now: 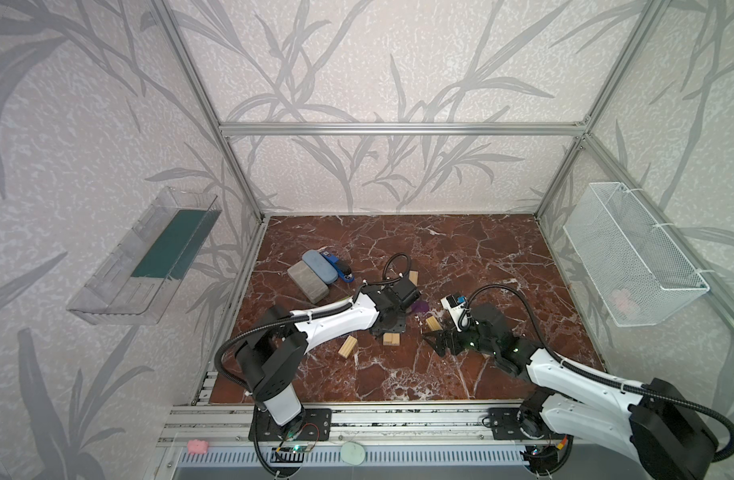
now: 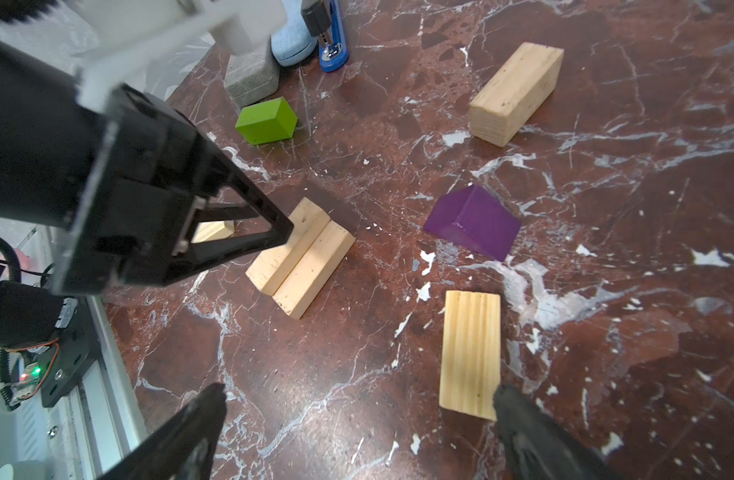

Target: Build the wood block tower

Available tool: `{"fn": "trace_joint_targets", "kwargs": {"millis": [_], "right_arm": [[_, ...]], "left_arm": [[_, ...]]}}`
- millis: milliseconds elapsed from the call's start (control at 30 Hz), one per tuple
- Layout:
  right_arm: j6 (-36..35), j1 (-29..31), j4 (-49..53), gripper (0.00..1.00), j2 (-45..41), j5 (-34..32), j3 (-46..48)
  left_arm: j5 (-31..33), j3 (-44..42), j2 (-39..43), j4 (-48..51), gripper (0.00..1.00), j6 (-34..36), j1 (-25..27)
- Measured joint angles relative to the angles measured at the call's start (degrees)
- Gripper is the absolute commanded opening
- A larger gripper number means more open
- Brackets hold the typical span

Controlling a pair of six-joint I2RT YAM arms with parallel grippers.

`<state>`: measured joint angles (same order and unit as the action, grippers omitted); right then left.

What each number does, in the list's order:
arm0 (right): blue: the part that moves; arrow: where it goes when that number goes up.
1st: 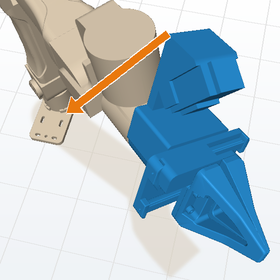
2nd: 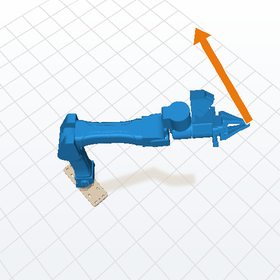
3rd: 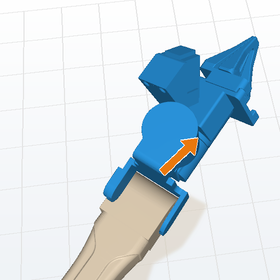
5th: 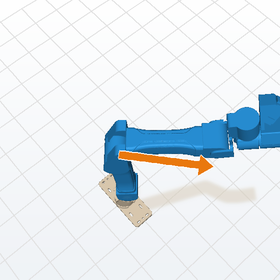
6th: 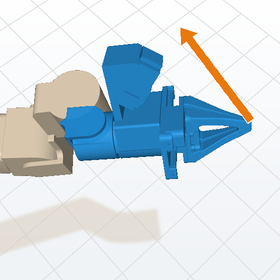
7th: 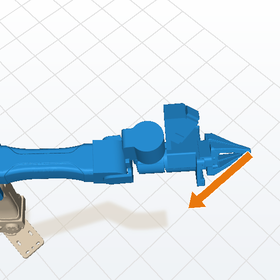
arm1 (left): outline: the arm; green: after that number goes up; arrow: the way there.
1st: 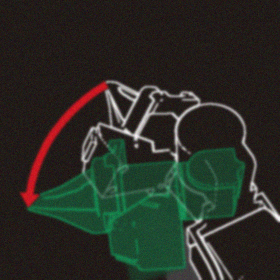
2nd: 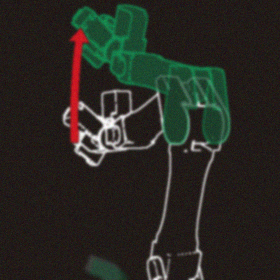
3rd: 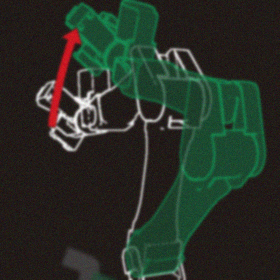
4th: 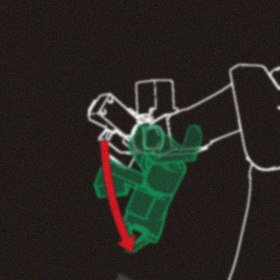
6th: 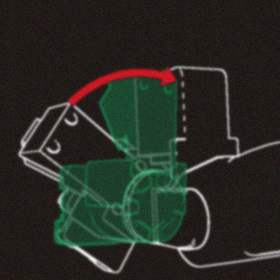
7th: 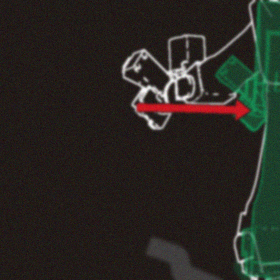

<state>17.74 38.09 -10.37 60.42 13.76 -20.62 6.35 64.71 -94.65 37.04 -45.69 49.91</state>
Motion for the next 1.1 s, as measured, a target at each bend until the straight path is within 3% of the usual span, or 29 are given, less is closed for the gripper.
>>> {"fn": "trace_joint_targets", "kwargs": {"millis": [200,533,767,1100], "right_arm": [[0.04,-0.17,6.08,0.99,-0.63,-6.32,-2.25],[3.48,-3.15,24.15,0.99,-0.72,-16.48,-11.65],[7.23,-8.85,33.05,0.99,3.50,-16.17,-12.31],[9.27,-17.75,35.69,0.96,7.30,-10.08,-11.34]], "left_arm": [[-0.68,-0.79,5.20,-1.42,0.46,1.27,0.00],[-5.46,-9.86,15.08,-8.90,0.57,5.05,0.00],[-6.95,-14.75,19.80,-14.23,0.69,6.29,-0.02],[-7.96,-19.61,23.06,-19.23,0.84,5.88,-0.02]]}}
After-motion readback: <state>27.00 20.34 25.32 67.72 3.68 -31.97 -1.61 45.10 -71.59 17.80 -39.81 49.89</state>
